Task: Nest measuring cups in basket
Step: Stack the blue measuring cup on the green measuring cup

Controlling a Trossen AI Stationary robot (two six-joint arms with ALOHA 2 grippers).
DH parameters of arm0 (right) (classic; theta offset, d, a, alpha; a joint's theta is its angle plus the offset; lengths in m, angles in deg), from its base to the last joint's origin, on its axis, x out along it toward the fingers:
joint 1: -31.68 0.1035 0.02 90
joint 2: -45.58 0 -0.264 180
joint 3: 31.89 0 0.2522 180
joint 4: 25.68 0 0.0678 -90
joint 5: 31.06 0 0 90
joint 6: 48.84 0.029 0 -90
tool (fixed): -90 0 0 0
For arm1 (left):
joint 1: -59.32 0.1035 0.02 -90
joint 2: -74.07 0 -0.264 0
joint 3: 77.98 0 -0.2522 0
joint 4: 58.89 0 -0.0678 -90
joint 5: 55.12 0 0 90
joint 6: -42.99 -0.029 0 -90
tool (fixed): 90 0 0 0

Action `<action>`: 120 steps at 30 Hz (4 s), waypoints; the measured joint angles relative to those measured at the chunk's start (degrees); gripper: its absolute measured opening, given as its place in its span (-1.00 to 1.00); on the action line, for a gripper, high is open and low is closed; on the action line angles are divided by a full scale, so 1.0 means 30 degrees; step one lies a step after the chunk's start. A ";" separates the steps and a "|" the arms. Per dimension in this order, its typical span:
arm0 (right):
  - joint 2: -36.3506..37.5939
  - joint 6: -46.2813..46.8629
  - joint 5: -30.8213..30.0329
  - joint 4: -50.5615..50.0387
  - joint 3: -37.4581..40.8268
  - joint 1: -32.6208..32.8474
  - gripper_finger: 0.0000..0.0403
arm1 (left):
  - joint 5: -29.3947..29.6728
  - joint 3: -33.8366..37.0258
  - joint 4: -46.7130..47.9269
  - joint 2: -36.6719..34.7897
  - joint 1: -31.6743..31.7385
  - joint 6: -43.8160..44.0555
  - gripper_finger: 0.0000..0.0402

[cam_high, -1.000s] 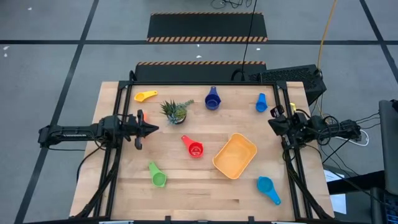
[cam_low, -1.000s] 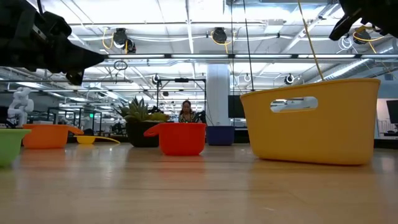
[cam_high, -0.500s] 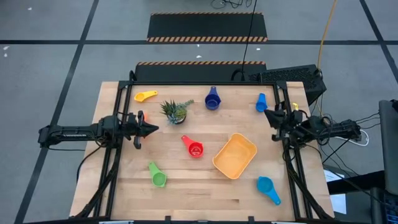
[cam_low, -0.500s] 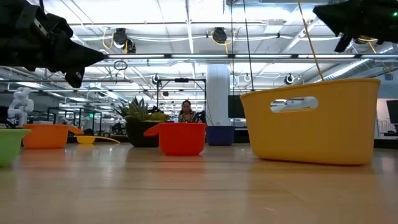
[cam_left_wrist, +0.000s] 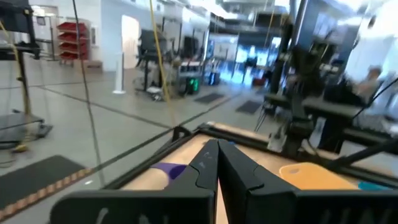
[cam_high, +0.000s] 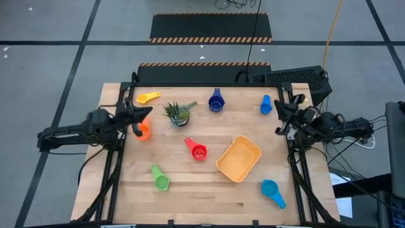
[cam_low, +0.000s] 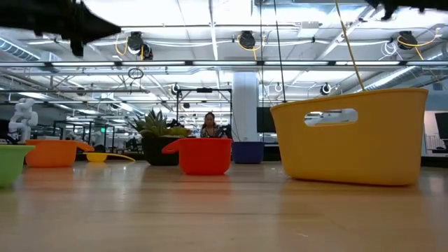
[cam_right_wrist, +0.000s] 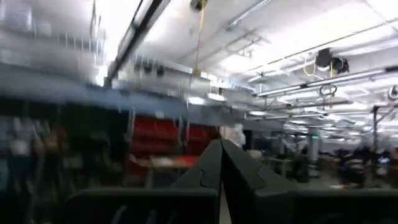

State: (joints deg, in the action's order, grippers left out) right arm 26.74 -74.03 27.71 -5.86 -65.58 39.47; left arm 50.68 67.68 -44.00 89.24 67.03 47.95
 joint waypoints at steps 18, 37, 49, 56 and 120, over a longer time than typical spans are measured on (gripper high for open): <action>-1.0525 0.5145 0.1538 -1.5939 -1.2990 -0.3561 -0.94 | -0.1262 -1.4874 1.6340 1.0853 -0.0103 -0.1573 -0.95; -1.7242 0.8057 0.4052 -2.8793 -1.4694 -0.9439 -0.82 | -0.3430 -1.5066 1.7455 1.5793 0.0080 -0.5525 -0.95; -2.0378 0.5254 0.7339 -3.0881 -1.4700 -1.6760 -0.75 | -0.3425 -1.5066 1.7486 1.6040 0.1171 -0.6046 -0.95; -2.1721 0.4983 0.7356 -3.0635 -1.4700 -1.7238 -0.36 | -0.3463 -1.5066 1.8352 1.6032 0.0777 -0.5300 -0.95; -2.2140 0.9471 0.6445 -2.5811 -0.9258 -1.7194 0.20 | -0.3216 -1.5051 1.8593 1.6032 -0.1501 -0.3734 -0.95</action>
State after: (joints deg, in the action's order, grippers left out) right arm -39.68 -45.62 47.04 -83.30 -93.36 -12.11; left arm 41.03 22.53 11.78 137.34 62.53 36.75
